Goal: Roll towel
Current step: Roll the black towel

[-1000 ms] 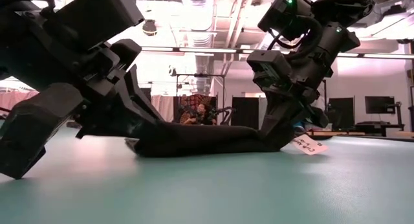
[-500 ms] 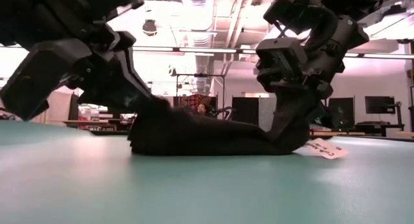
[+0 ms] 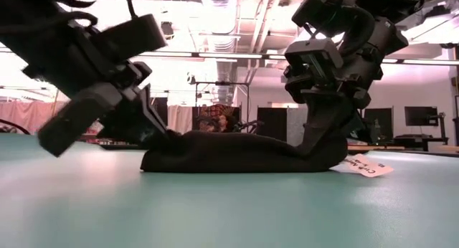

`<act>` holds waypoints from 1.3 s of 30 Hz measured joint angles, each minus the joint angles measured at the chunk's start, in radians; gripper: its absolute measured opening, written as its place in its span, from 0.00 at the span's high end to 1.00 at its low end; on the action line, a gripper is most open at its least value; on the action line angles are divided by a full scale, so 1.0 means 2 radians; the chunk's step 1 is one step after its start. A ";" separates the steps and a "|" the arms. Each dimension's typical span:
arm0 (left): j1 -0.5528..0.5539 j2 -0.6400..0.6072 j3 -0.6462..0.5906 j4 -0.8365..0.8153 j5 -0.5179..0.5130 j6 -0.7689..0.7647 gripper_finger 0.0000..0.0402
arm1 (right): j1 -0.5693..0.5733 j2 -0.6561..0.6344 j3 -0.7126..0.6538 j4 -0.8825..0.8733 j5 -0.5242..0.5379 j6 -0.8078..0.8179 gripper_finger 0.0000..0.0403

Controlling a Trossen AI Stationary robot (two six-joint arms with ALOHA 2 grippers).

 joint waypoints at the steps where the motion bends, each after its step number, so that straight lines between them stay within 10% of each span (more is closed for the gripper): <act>1: 0.004 0.000 0.000 -0.006 0.005 -0.001 1.00 | 0.000 0.000 0.000 0.000 -0.001 -0.002 0.91; 23: 0.023 -0.001 -0.028 -0.010 0.036 -0.038 1.00 | 0.013 -0.041 0.000 -0.040 0.090 -0.063 0.78; 39: 0.023 -0.001 -0.028 -0.013 0.039 -0.037 1.00 | 0.109 -0.065 0.000 0.017 0.256 -0.280 0.82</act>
